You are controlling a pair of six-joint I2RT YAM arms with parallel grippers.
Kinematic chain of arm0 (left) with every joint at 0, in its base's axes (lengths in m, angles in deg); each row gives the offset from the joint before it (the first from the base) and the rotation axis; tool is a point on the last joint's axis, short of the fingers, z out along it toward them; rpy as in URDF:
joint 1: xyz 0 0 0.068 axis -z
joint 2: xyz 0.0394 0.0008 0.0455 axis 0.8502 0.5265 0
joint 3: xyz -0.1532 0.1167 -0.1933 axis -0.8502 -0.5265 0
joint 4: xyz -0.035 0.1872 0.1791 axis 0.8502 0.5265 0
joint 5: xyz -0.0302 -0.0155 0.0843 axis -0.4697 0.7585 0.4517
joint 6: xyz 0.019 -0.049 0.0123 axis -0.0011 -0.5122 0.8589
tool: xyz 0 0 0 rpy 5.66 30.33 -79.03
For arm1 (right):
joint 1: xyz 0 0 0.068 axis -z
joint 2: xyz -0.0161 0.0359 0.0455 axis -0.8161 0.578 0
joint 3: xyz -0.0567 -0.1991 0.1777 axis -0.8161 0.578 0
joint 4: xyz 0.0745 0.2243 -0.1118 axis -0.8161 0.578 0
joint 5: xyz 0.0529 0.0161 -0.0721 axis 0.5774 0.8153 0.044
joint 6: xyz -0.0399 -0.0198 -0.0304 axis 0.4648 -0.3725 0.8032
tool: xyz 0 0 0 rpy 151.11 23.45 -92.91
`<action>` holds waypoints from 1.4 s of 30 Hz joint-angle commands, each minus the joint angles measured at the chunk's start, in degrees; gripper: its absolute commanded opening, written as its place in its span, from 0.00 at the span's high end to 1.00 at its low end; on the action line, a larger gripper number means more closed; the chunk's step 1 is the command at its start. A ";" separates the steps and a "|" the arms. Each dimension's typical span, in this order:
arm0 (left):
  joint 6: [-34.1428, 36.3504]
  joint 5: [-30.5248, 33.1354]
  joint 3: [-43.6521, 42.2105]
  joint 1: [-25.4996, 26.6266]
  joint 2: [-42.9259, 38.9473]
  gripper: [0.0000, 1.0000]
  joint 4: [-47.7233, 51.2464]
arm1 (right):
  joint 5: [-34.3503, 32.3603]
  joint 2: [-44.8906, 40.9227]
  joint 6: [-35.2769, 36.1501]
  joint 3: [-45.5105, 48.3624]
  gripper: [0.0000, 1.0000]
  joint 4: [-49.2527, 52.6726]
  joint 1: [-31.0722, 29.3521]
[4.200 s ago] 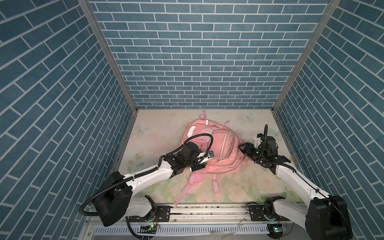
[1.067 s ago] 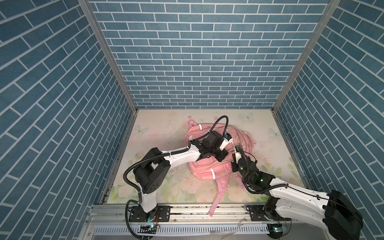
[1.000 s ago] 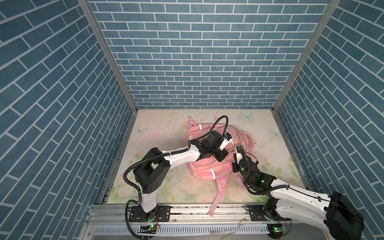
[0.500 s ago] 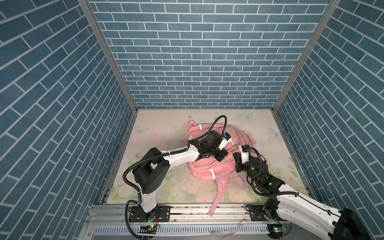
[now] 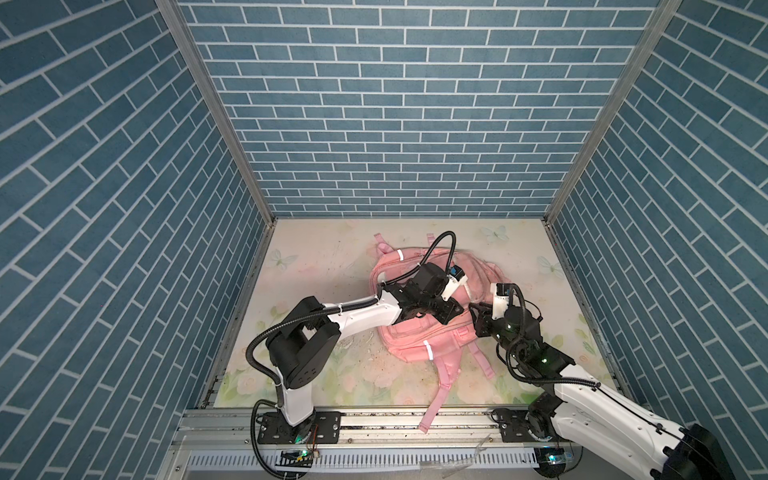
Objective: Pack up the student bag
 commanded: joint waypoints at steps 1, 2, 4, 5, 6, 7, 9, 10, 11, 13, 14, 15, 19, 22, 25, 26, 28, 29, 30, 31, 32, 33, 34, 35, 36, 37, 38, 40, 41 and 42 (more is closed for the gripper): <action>-0.62 -1.14 3.82 0.43 1.86 0.71 -0.03 | -2.98 0.88 -8.76 -5.37 0.60 10.36 0.64; -0.66 -1.14 4.56 0.46 2.16 0.71 0.45 | -3.16 1.22 -9.94 -6.23 0.60 11.95 0.91; -0.96 -1.16 4.49 0.63 1.87 0.70 -0.45 | -3.64 1.50 -12.74 -7.09 0.60 14.47 1.45; -1.06 -0.96 4.54 0.61 1.52 0.70 -0.61 | -3.63 1.52 -14.31 -7.11 0.61 15.23 1.70; -1.13 -0.07 4.54 0.47 0.98 0.70 -0.55 | -3.42 1.44 -15.54 -7.03 0.60 15.75 1.95; -1.47 0.49 4.23 0.21 0.31 0.69 -0.68 | -3.09 1.43 -16.52 -6.88 0.61 16.10 2.10; -3.83 0.66 2.62 -1.30 -1.70 0.67 -1.94 | -1.90 1.53 -18.07 -6.84 0.61 16.66 2.08; -5.25 0.56 1.71 -2.13 -2.91 0.65 -2.70 | -1.18 1.57 -18.83 -6.86 0.61 16.84 2.14; -6.77 0.73 0.56 -3.36 -4.20 0.63 -3.15 | 0.11 1.79 -19.41 -6.90 0.61 16.57 2.16; -9.03 0.64 -1.27 -5.58 -6.46 0.62 -3.91 | 2.90 2.79 -20.44 -7.40 0.60 16.70 1.99; -9.95 0.73 -2.13 -6.64 -7.44 0.61 -3.92 | 3.94 3.71 -21.30 -7.97 0.59 17.23 1.70; -10.70 0.91 -2.73 -7.62 -8.28 0.61 -3.73 | 4.39 4.79 -22.11 -8.48 0.58 17.83 1.37; -12.00 0.96 -4.39 -10.37 -9.75 0.59 -2.10 | 5.40 9.92 -23.47 -11.34 0.57 20.62 0.60; -12.80 1.35 -6.41 -11.45 -11.14 0.59 -2.55 | 5.98 13.06 -23.96 -13.38 0.57 21.96 -0.04; -12.98 1.57 -7.84 -11.79 -12.05 0.58 -2.87 | 6.03 14.79 -24.03 -14.38 0.56 21.62 -0.91; -13.13 1.58 -8.13 -11.86 -12.13 0.59 -2.80 | 6.33 15.25 -24.02 -14.54 0.56 21.50 -0.91; -13.23 1.63 -8.43 -12.09 -12.24 0.58 -2.55 | 6.35 15.81 -24.37 -15.31 0.57 22.69 -1.04; -13.17 1.58 -8.60 -12.10 -12.24 0.58 -2.45 | 5.98 15.60 -24.47 -15.59 0.57 23.37 -1.28; -13.26 1.76 -8.68 -12.05 -12.27 0.58 -2.27 | 5.28 14.84 -24.70 -15.57 0.57 23.76 -1.59; -13.26 1.91 -8.84 -12.05 -12.26 0.58 -2.26 | 4.88 13.82 -24.72 -15.29 0.57 23.55 -1.83; -13.31 2.01 -8.97 -12.11 -12.26 0.58 -2.23 | 4.85 12.75 -24.72 -14.67 0.57 23.25 -1.92; -13.39 1.97 -9.05 -12.09 -12.25 0.58 -2.36 | 5.08 11.71 -24.81 -14.17 0.57 23.02 -1.98; -13.46 1.83 -9.12 -12.09 -12.27 0.58 -2.51 | 5.31 11.06 -24.73 -13.88 0.57 22.93 -2.03; -13.53 1.78 -9.15 -12.01 -12.27 0.58 -2.49 | 5.54 10.69 -24.84 -13.81 0.58 23.31 -2.13; -13.59 1.83 -9.15 -12.04 -12.22 0.58 -2.53 | 5.51 10.66 -24.99 -14.03 0.58 24.04 -2.44; -13.61 1.76 -9.15 -12.07 -12.09 0.58 -2.51 | 5.46 10.71 -25.04 -14.13 0.58 24.42 -2.80; -13.59 1.78 -9.16 -12.07 -12.04 0.57 -2.45 | 5.05 10.83 -25.16 -14.40 0.59 24.85 -3.46; -13.69 1.85 -9.23 -12.07 -11.96 0.57 -2.35 | 4.10 11.02 -25.08 -14.76 0.61 24.88 -4.37; -13.80 1.84 -9.32 -12.09 -12.02 0.58 -2.42 | 4.20 11.28 -25.10 -14.83 0.63 24.94 -4.44; -13.85 1.79 -9.41 -12.05 -12.03 0.58 -2.47 | 4.39 11.67 -25.22 -14.90 0.65 25.09 -4.46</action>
